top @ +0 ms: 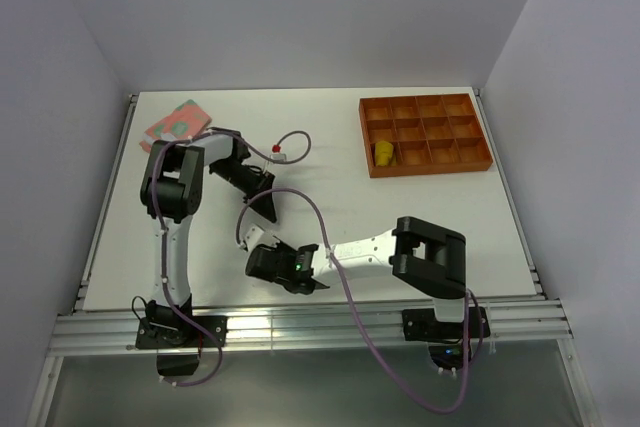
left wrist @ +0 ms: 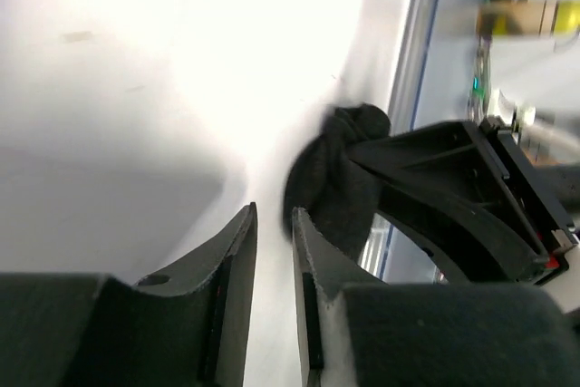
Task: Roll the socks
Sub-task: Pick up the sock at the center of the board.
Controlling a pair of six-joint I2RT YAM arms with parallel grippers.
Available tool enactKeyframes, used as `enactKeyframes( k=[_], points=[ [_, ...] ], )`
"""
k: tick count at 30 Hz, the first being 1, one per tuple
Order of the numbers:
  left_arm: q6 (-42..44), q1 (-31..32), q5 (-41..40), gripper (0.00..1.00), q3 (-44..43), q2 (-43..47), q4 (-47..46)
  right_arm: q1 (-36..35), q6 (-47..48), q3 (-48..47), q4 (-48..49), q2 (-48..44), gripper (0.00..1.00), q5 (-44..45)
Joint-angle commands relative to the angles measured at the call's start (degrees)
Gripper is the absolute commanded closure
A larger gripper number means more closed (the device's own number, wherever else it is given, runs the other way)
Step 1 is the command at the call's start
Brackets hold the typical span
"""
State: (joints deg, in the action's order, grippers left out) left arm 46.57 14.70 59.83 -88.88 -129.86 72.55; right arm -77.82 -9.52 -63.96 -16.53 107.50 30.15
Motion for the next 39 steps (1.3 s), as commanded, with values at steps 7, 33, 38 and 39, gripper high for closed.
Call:
enactKeyframes(
  k=[7,33,38,39],
  points=[
    [-15.52,-8.89,3.36,0.78,-0.07,12.95,-14.26,5.21,-8.75,4.72,-4.47,-2.64,0.97,-12.57],
    [-28.29,-18.74,-14.48,0.85,17.95,54.19,-24.22,28.07,-14.39,0.07,-9.65,-20.40,1.00,-14.67],
    [-27.67,-19.18,-15.10,0.85,18.65,56.12,-23.68,34.31,-13.25,-5.71,-14.21,-22.07,1.00,-10.39],
    [-27.76,-19.27,-15.36,0.86,18.74,56.30,-23.77,35.10,-12.98,-6.60,-15.18,-22.25,1.00,-8.90]
  ],
)
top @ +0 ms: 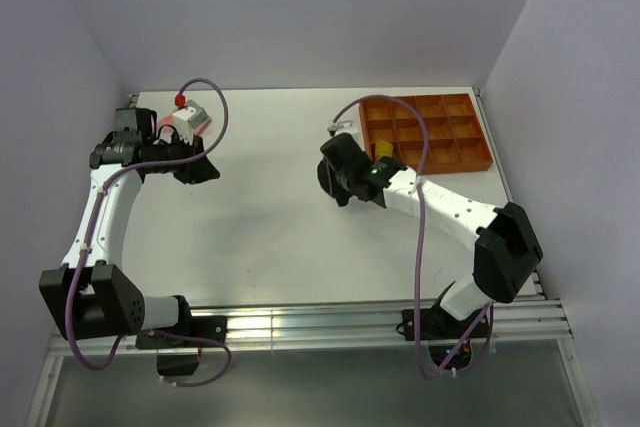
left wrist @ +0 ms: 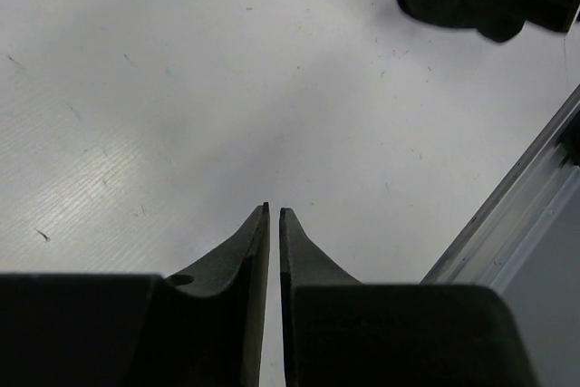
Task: Roll the socks
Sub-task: Pick up the sock at the center of the board, then place the sock in the storage box.
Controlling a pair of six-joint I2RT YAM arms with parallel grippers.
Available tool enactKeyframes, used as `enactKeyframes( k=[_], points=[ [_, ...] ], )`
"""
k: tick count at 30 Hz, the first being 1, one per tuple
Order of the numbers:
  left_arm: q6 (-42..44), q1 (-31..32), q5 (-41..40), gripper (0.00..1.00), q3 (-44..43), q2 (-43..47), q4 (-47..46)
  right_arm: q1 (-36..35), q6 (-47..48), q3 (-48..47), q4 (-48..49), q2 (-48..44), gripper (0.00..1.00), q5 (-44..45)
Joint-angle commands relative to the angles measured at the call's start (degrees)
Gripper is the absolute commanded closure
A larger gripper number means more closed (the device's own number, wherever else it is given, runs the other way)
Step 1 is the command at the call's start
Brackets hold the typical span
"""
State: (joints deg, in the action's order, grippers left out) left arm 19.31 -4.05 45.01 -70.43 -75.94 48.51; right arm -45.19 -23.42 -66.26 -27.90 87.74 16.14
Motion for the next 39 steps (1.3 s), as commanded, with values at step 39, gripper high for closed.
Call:
enactKeyframes(
  k=[39],
  points=[
    [-2.26,-0.87,2.62,0.85,-0.05,0.44,-2.28,26.38,16.65,-19.43,-2.51,24.92,1.00,42.92]
  ],
)
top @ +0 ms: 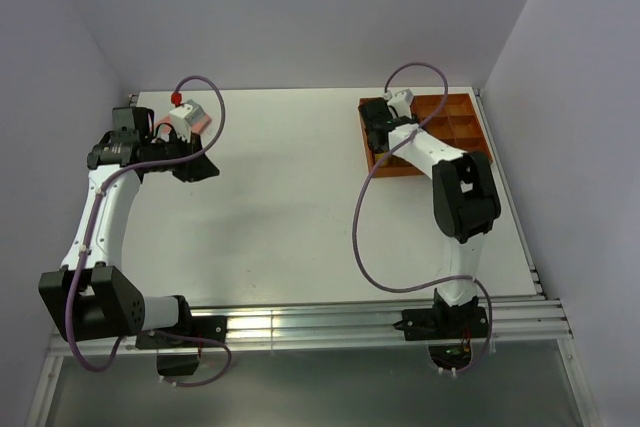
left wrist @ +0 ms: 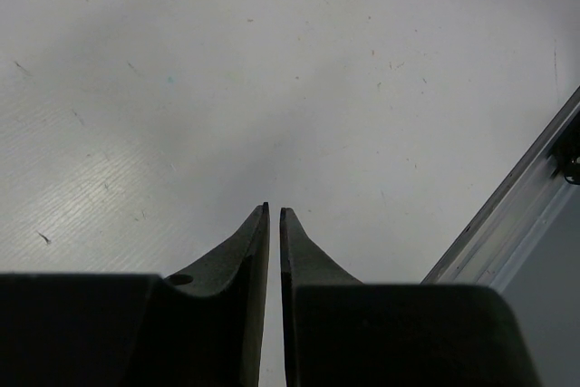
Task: Roll the socks
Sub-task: Place the sock in the storage box.
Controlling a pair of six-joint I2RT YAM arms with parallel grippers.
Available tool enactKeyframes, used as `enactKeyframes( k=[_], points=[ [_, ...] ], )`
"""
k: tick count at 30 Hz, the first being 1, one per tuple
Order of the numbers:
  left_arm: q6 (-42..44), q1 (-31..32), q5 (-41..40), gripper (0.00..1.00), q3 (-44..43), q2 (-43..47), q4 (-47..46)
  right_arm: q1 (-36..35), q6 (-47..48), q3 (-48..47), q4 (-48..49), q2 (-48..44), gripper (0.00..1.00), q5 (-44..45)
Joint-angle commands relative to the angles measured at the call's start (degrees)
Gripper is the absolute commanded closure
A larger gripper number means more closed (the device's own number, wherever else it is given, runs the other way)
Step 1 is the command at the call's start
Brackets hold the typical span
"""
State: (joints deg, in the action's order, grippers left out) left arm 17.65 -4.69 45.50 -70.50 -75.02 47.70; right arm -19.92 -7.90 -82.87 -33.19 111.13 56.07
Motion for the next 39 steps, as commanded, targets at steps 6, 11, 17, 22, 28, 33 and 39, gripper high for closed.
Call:
enactKeyframes(
  k=[6,11,17,22,28,33,39],
  points=[
    [-0.95,-0.23,2.67,0.85,0.19,-1.18,-2.00,1.64,2.10,-5.01,3.05,5.84,1.00,2.99],
    [-1.13,-0.23,3.02,0.85,0.80,-1.35,-2.70,1.82,2.45,-6.77,2.34,8.75,1.00,0.18],
    [-1.21,-0.23,2.84,0.85,0.98,-1.70,-2.79,1.91,1.58,-9.41,-0.90,11.47,1.00,-8.06],
    [-1.56,-0.23,3.46,0.84,0.80,-2.23,-2.79,2.34,-0.09,-9.85,-3.01,12.18,1.00,-15.37],
    [-1.65,-0.23,3.55,0.84,0.01,-2.58,-2.09,4.01,-2.02,-11.78,-7.49,12.27,1.00,-22.58],
    [-1.92,-0.23,3.55,0.84,-0.69,-2.50,-1.74,5.42,-3.08,-13.11,-10.14,12.44,1.00,-27.50],
    [-2.71,-0.23,4.25,0.83,-1.57,-2.50,-0.86,7.97,-4.58,-13.19,-11.81,12.44,1.00,-36.11]
  ],
)
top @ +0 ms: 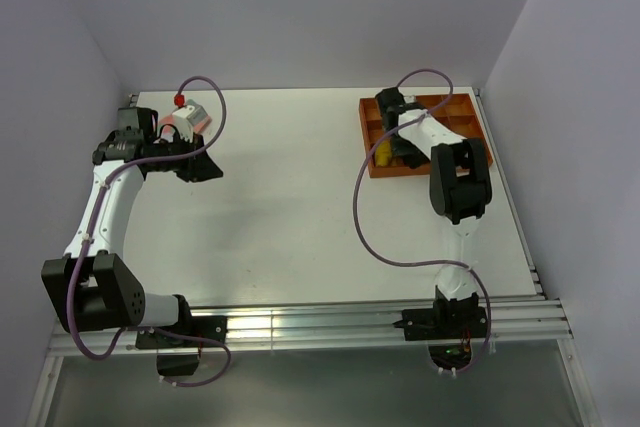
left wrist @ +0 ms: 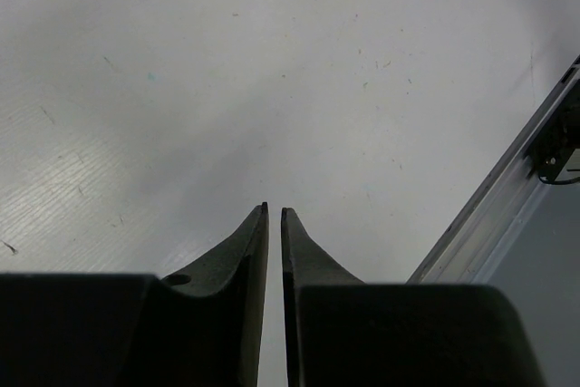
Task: Roll the socks
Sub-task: Place the sock in the storage box, then move the storage box to the center of the board.
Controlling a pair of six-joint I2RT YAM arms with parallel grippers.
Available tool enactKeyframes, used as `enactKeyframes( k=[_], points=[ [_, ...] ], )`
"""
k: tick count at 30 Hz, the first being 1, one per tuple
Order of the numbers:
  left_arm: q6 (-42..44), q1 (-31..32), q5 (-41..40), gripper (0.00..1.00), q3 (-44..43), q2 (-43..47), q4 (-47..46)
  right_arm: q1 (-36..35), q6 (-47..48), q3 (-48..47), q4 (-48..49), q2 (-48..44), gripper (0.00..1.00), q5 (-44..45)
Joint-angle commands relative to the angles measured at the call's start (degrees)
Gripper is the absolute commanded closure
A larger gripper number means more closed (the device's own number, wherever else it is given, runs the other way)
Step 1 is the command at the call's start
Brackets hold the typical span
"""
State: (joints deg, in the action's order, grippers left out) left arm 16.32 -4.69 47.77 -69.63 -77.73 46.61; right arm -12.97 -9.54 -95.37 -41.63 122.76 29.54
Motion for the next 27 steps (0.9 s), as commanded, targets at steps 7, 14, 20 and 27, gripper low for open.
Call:
enactKeyframes(
  k=[7,14,20,27],
  points=[
    [-2.25,-0.23,2.77,0.83,-3.06,0.30,0.85,3.65,-4.61,-0.17,-5.04,1.08,1.00,-17.40],
    [-2.61,-0.15,3.38,0.83,-3.32,0.65,1.46,5.06,-4.79,0.28,-6.45,1.17,1.00,-19.96],
    [-3.04,0.03,3.47,0.83,-4.29,1.00,2.43,5.24,-4.79,1.76,-7.85,0.82,1.00,-21.36],
    [-3.92,0.82,3.30,0.83,-4.64,2.15,2.96,5.77,-5.66,3.79,-9.17,0.20,0.98,-23.47]
  ],
)
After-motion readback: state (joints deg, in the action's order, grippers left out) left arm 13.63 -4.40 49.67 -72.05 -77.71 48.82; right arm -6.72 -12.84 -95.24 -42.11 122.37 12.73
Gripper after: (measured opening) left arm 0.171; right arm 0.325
